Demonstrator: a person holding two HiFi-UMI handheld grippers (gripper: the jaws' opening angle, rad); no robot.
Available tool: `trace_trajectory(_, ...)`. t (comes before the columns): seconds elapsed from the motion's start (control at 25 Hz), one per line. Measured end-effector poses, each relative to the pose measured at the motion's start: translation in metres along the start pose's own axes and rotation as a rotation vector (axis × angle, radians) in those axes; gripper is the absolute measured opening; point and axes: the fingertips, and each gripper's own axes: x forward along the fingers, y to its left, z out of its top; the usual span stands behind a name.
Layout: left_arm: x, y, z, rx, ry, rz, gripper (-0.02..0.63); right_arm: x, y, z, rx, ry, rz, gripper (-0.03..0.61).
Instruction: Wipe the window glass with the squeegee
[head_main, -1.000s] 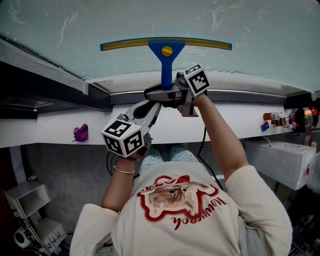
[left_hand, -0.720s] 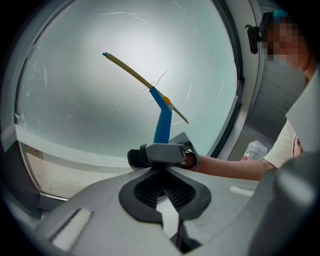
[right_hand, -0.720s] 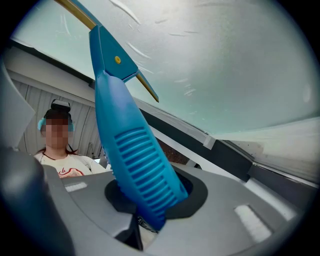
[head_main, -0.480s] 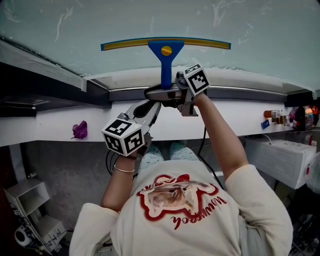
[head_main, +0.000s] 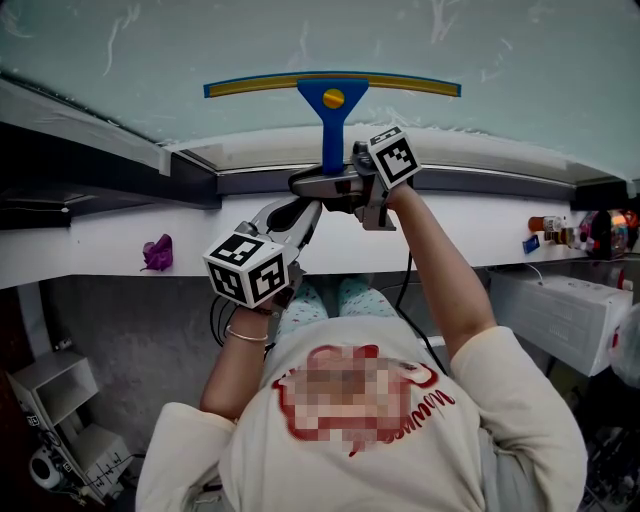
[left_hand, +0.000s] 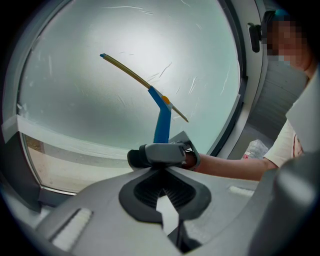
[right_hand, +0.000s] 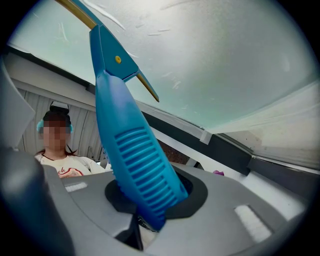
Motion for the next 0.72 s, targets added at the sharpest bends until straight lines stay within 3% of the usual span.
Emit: trace_trajectory(0.72,0.006,0.006,-0.018,-0.035,0.022,0.01,0.002,-0.005,-0.015,-0.013,0.04,-0.011,-0.004,0.089)
